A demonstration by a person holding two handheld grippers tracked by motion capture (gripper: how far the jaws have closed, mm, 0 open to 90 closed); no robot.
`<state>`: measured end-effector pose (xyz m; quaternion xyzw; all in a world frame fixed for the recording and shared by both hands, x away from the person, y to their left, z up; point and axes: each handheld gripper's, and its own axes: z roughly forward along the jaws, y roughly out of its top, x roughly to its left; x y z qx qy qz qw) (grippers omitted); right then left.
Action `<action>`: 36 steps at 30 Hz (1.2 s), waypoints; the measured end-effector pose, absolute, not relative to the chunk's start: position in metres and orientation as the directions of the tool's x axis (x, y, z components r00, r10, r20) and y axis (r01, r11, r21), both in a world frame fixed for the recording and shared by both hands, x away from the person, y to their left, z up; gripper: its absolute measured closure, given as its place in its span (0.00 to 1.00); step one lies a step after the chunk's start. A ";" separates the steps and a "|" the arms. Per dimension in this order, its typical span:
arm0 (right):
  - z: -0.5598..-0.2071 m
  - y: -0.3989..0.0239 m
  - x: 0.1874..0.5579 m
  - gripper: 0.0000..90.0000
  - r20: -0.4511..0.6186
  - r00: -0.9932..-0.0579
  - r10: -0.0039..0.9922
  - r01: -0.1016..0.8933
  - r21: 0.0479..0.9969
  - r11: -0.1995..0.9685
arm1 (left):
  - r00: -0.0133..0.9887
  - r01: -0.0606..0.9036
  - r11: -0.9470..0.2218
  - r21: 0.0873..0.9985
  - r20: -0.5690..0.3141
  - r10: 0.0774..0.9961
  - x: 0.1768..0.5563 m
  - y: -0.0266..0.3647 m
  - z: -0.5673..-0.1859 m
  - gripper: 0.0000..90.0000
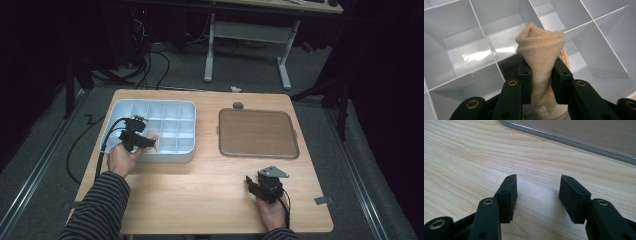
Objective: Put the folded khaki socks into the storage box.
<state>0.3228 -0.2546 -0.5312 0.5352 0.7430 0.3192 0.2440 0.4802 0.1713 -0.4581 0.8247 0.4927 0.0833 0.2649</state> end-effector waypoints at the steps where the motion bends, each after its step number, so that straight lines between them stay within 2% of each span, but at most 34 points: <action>1: -0.531 -0.255 0.323 0.54 -0.021 -0.308 0.951 0.639 0.736 0.224 | 0.501 0.770 -0.374 0.517 -0.126 0.856 0.480 0.172 -0.458 0.81; 14: -0.531 -0.255 0.323 0.54 -0.021 -0.308 0.951 0.640 0.736 0.224 | 0.492 0.787 -0.365 0.497 -0.149 0.858 0.481 0.173 -0.464 0.81; 23: -0.531 -0.255 0.323 0.54 -0.021 -0.309 0.951 0.639 0.735 0.224 | 0.511 0.787 -0.407 0.464 -0.122 0.851 0.483 0.170 -0.465 0.81; 32: -0.531 -0.255 0.323 0.53 -0.020 -0.309 0.951 0.640 0.735 0.224 | 0.500 0.809 -0.390 0.441 -0.167 0.850 0.489 0.173 -0.468 0.81; 36: -0.531 -0.255 0.323 0.53 -0.020 -0.310 0.951 0.640 0.735 0.224 | 0.510 0.806 -0.417 0.421 -0.136 0.849 0.490 0.170 -0.473 0.81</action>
